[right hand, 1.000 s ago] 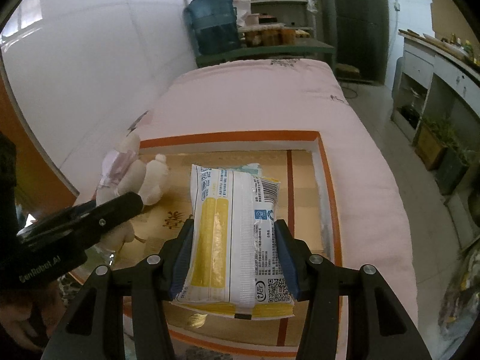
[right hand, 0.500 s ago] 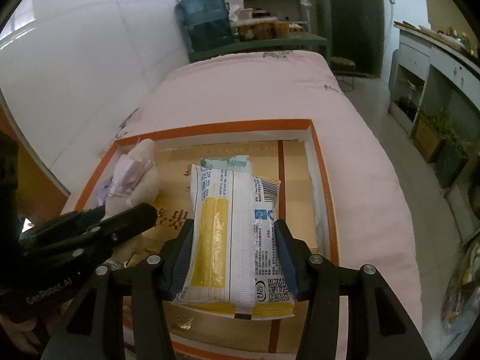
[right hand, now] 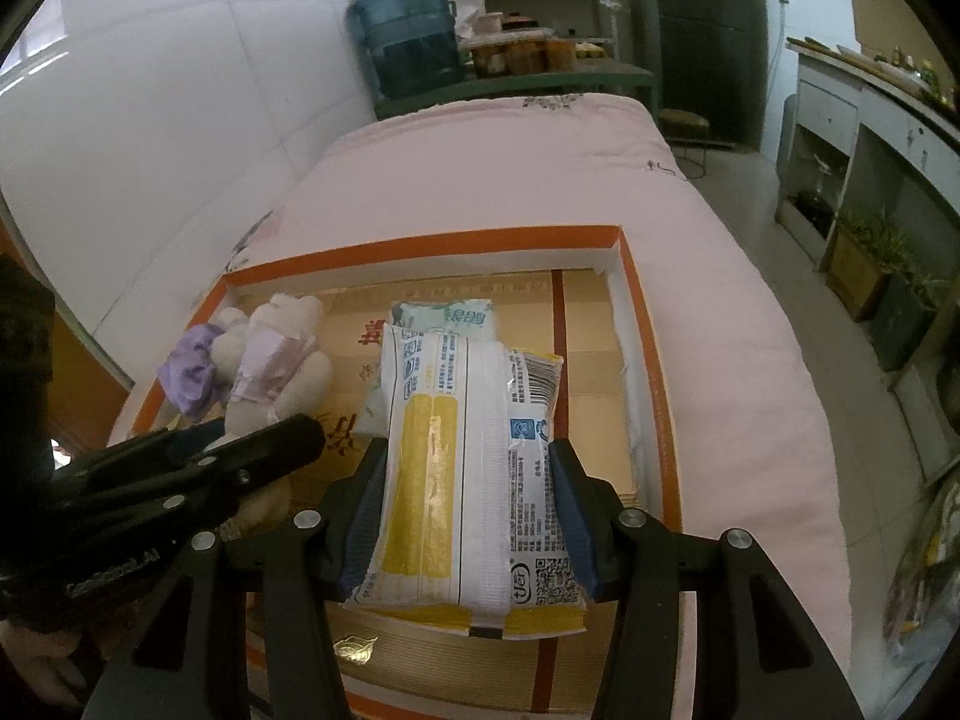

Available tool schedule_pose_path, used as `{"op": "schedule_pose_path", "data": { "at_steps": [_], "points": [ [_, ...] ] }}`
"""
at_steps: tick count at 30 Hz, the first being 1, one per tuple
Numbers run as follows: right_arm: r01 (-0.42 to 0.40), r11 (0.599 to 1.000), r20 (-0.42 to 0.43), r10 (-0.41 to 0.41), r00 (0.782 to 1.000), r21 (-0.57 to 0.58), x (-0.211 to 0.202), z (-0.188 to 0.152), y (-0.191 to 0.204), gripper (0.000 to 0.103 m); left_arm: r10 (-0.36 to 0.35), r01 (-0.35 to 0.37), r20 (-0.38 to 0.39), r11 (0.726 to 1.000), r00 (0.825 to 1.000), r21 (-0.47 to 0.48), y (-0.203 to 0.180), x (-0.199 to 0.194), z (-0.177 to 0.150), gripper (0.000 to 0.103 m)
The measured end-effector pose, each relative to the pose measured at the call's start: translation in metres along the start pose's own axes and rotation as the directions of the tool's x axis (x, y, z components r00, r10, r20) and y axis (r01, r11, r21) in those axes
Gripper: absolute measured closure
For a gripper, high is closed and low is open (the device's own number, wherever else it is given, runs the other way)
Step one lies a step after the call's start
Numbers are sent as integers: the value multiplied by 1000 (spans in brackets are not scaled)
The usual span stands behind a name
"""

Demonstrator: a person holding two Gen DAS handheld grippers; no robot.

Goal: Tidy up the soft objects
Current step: 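Carry the pink-bowed bear and yellow-striped pack into the box lid, then open both grippers to release the bear and pack in the lid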

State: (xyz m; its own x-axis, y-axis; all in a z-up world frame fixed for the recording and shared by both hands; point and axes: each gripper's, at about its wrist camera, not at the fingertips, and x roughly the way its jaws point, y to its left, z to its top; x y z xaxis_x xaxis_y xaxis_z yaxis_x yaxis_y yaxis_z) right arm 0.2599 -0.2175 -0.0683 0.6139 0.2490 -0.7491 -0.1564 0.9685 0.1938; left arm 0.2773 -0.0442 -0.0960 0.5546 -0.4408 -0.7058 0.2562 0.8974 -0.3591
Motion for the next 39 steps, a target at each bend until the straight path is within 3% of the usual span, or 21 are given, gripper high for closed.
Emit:
{"op": "schedule_pose_path", "data": {
  "at_steps": [16, 25, 39],
  "points": [
    [9, 1000, -7, -9, 1000, 14, -3, 0, -1, 44, -22, 22, 0, 1000, 1000, -14, 5, -6, 1, 50],
    [3, 1000, 41, -3, 999, 4, -15, 1, 1, 33, -44, 45, 42, 999, 998, -20, 2, -29, 0, 42],
    [5, 1000, 47, -6, 999, 16, -31, -3, 3, 33, -37, 37, 83, 999, 996, 0, -14, -54, 0, 42]
  ]
}}
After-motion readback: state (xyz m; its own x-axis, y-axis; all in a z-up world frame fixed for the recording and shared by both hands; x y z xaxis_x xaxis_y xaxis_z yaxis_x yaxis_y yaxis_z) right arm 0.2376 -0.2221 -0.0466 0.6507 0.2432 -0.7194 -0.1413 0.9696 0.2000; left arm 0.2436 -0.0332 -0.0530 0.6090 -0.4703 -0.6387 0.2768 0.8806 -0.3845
